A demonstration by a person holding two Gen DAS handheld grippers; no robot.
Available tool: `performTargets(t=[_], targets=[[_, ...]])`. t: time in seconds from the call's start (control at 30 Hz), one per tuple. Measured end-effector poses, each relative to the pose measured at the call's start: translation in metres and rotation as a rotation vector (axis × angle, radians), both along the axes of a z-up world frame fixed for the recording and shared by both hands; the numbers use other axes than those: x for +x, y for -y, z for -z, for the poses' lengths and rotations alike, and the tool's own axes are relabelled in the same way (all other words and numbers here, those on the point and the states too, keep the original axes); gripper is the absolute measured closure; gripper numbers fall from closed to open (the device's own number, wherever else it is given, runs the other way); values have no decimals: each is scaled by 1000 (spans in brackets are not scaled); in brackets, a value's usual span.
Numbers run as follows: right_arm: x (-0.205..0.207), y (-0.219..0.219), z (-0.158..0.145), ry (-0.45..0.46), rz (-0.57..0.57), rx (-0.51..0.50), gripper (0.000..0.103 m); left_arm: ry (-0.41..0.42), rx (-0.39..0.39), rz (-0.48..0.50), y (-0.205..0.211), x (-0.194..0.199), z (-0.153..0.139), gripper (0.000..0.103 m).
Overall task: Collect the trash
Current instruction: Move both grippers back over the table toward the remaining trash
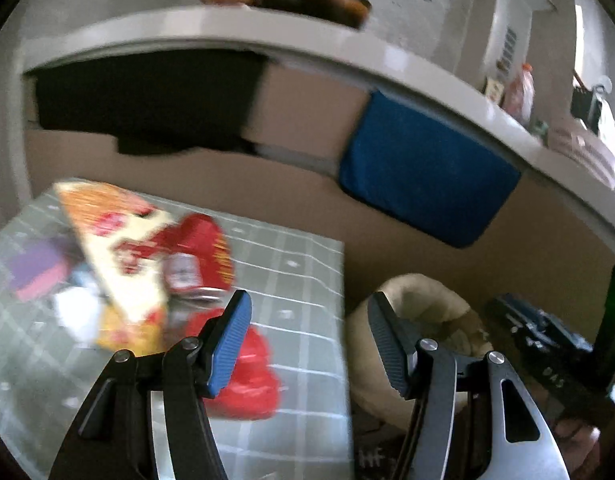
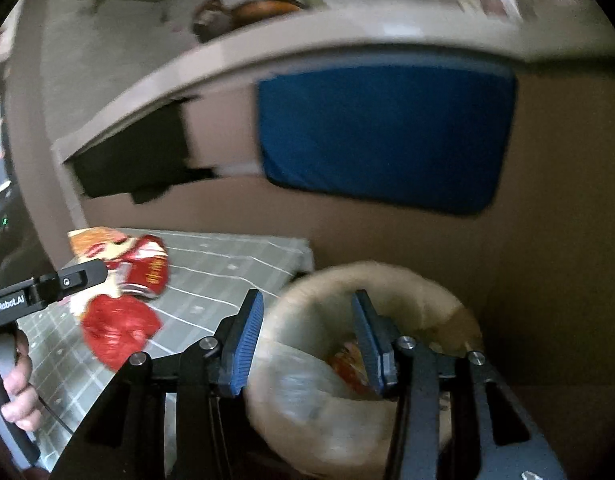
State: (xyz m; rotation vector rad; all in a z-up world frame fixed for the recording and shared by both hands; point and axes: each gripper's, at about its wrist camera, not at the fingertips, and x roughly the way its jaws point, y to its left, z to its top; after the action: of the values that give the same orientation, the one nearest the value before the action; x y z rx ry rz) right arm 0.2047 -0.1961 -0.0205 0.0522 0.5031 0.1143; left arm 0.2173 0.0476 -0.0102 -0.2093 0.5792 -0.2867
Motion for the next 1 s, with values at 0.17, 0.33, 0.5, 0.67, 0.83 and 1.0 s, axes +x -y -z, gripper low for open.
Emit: performTargets(t=[0.17,0.33,0.5,0.67,0.83,1.0], targets=[[-18,-49,-32,83,-98,-42,46,55,16,-98,-53,-34,-14,42],[-26,-88,-52,127,-168,-58,41,84,25,-216,-111,-62,-24,42],[-23,-127,-59,137,-222,-78,39,119,47,-360,-166,-79,-28,42],[-17,-162,-50,126,-259,-125,36,86,16,-453,-211,-79,-13,42],[-1,-183,-29,76,-296,-137,36,-40,-29,-442,-234,-54,25,42],[18,-192,-3,2,-306,-147,36,-112,-36,-445,-237,-24,60,42]])
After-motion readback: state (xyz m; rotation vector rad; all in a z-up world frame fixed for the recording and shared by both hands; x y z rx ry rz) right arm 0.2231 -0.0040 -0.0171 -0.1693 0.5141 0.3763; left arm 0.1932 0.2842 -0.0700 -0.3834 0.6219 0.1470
